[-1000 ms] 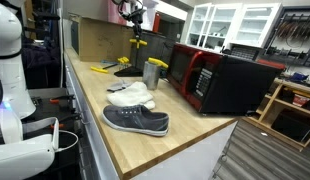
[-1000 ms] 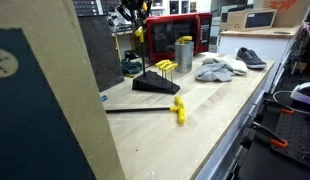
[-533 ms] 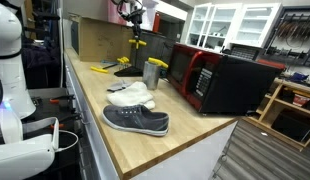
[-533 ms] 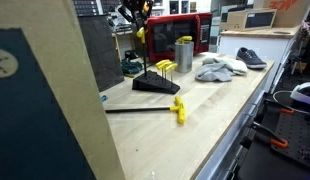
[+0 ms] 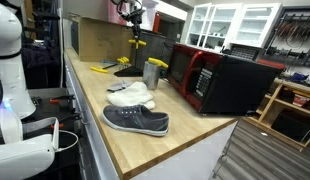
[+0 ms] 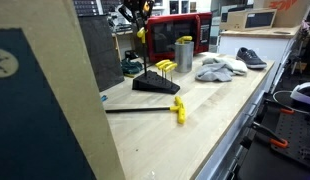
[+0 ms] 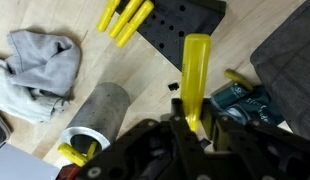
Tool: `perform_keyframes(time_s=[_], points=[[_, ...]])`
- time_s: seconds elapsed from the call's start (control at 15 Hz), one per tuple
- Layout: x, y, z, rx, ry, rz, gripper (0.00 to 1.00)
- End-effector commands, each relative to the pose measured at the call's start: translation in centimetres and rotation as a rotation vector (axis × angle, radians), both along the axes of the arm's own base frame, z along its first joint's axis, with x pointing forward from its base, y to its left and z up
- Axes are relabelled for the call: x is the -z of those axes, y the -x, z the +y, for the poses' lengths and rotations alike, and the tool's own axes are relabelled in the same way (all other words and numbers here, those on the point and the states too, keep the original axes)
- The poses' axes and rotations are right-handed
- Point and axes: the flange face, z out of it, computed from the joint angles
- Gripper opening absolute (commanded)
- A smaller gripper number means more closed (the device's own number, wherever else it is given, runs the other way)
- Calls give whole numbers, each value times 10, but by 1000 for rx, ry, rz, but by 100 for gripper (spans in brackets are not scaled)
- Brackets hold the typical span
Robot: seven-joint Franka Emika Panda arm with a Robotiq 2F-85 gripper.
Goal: Remove the black object from the tin and put it on the black stand
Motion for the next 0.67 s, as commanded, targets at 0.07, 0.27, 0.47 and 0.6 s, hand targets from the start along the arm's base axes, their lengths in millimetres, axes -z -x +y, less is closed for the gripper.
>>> perform_keyframes(time_s=[0.07,0.27,0.47,0.6], points=[[2,17,-18,86,9,-10,6],[5,24,-29,147,36,-12,6],[6,27,-36,204,52,-16,6],[6,27,-37,219,50,-26,6]])
